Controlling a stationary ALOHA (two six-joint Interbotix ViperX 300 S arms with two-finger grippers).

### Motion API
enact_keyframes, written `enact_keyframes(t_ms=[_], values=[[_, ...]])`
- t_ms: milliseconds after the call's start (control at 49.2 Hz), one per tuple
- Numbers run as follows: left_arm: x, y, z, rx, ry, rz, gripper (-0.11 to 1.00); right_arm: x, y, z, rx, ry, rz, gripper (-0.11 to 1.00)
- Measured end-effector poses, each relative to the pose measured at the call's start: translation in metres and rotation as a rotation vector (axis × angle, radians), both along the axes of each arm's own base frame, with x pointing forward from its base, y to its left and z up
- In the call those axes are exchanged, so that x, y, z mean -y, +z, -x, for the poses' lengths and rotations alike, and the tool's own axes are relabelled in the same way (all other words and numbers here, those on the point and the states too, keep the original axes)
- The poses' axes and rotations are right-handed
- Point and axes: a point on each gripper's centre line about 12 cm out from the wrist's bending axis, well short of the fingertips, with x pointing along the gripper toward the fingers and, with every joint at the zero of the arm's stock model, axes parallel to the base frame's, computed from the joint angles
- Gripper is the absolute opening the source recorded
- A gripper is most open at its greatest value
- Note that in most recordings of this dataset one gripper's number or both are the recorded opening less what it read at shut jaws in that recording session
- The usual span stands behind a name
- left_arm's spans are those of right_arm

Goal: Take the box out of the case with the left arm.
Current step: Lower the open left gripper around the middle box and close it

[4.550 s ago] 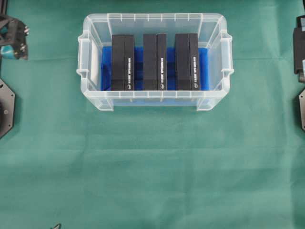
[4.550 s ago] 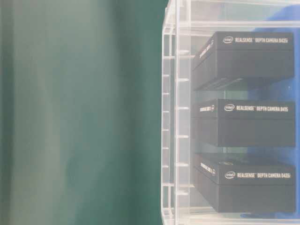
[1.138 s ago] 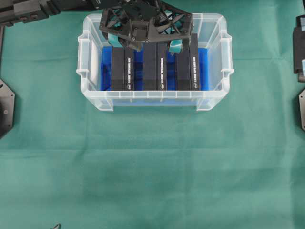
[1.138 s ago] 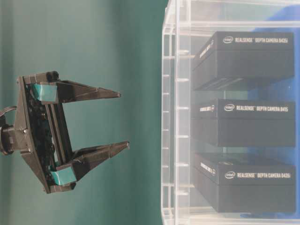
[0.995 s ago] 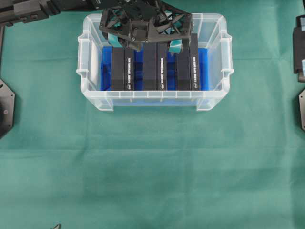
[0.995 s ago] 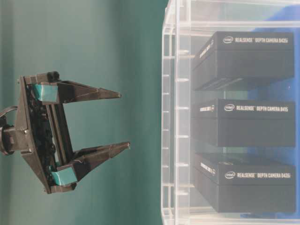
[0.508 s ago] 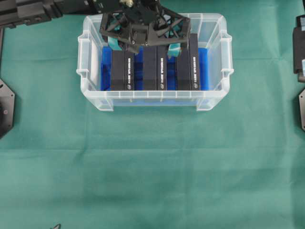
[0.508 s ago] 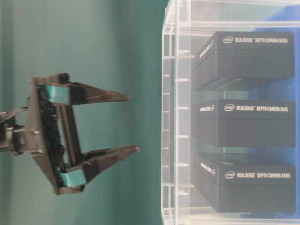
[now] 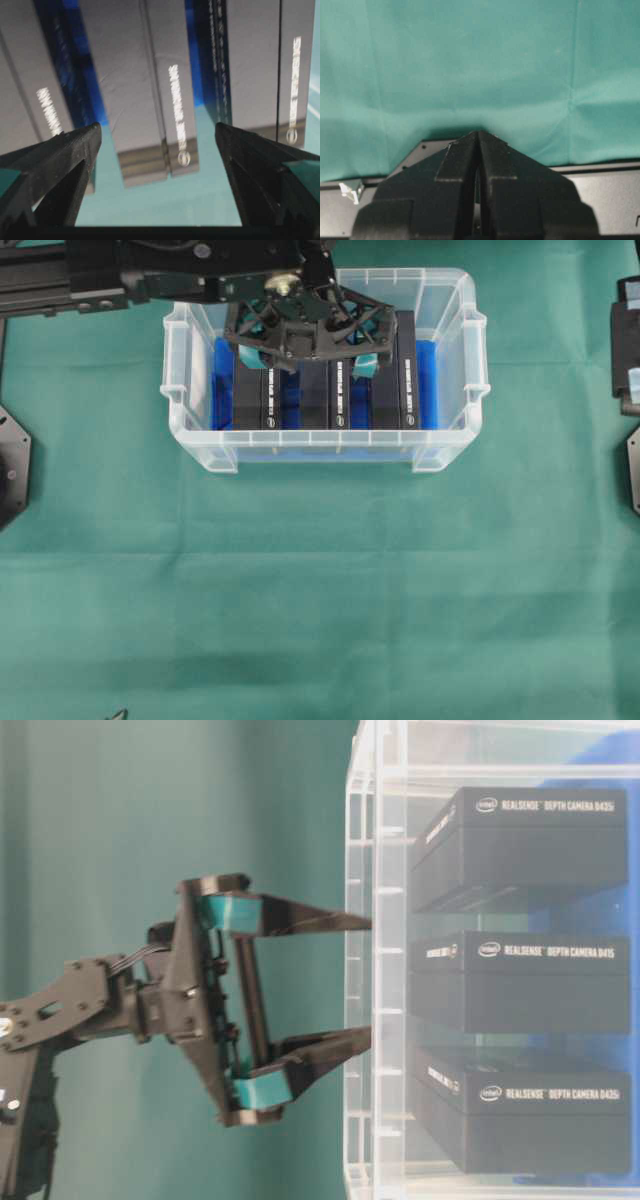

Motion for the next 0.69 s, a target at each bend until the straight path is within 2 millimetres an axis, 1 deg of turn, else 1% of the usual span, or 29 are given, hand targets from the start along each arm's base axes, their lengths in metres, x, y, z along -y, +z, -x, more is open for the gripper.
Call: enact_keyframes(t_ms=[142,427,691], values=[[-0.004,-0.008,-0.003,0.005,0.007,-0.001,0.99,0.000,0.000,0.000,0.000,0.000,0.000,0.00],[-0.012,-0.028,0.004,-0.023,0.025,0.004,0.99,0.000,-0.001,0.000,-0.003,-0.001,0.003,0.00],[-0.012,-0.043,0.000,-0.019,0.025,0.005,0.99,0.002,-0.001,-0.002,0.015,-0.002,0.018,0.00]])
